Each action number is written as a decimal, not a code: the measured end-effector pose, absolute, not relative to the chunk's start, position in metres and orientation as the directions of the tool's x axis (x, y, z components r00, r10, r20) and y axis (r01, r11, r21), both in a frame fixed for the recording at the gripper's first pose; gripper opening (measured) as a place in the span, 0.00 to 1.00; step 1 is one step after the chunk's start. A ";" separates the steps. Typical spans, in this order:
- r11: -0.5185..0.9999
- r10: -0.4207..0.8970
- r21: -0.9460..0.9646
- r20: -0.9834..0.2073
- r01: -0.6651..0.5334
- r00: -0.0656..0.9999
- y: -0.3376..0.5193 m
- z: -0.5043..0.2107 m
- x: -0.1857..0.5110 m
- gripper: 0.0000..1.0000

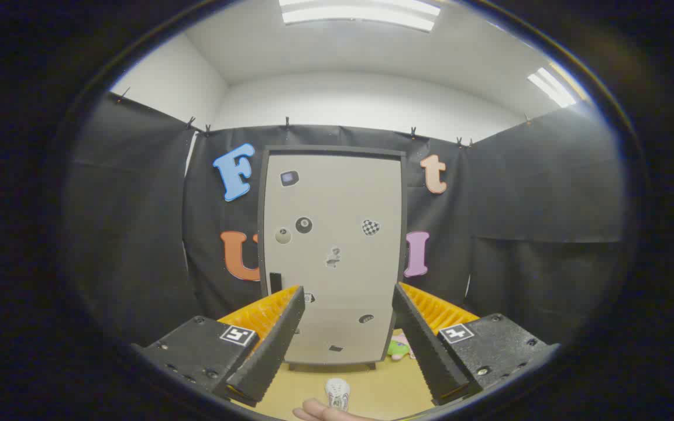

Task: Open the shoe cabinet door, grab the shoes and put them into the shoe cabinet, then close the shoe cabinet door.

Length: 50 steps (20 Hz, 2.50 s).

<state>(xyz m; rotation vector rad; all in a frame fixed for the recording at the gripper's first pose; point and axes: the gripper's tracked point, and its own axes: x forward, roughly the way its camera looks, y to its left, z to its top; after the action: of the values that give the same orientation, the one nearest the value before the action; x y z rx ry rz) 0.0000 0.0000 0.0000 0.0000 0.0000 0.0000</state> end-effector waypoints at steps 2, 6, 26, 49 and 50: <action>1.000 0.001 -0.001 -0.011 -0.001 1.000 0.000 -0.004 0.009 0.99; 1.000 -0.003 0.008 -0.024 0.003 1.000 0.001 -0.011 0.028 0.99; 0.989 0.142 0.047 -0.110 -0.138 0.984 0.085 -0.060 0.151 0.99; 0.976 0.220 0.054 -0.228 -0.213 0.948 0.177 -0.134 0.295 0.42; 0.976 0.220 0.065 -0.231 -0.210 0.948 0.177 -0.134 0.296 0.41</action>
<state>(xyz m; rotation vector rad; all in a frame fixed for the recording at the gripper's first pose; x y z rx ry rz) 0.2959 0.1767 -0.1345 0.0393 0.2392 0.2188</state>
